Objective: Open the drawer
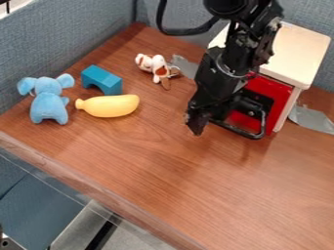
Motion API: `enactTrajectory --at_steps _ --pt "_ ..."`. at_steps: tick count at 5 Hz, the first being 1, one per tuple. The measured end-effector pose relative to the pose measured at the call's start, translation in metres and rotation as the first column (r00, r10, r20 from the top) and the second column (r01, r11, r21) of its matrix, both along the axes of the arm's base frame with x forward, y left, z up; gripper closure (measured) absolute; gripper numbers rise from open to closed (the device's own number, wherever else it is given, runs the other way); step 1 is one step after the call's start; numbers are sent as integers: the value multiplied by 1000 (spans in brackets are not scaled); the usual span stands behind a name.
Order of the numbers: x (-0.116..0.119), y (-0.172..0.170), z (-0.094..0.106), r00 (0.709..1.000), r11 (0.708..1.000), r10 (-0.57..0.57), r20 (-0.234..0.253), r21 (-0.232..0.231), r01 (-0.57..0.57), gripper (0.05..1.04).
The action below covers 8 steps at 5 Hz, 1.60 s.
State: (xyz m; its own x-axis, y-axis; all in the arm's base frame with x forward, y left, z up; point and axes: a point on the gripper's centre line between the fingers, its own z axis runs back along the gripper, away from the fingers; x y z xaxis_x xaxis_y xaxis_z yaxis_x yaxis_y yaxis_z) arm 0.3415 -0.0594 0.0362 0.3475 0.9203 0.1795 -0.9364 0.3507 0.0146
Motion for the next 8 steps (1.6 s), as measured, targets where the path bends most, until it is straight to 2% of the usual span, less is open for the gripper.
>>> enactTrajectory --at_steps 1,2,4,8 --pt "0 3 -8 1000 1000 -11 -12 13 12 678" --pt "-1 7 -11 1000 1000 10 -21 19 -10 846" --pt "0 7 -11 1000 1000 9 -16 18 -8 859" --pt "-56 7 -15 998 999 -45 -48 6 45 860"
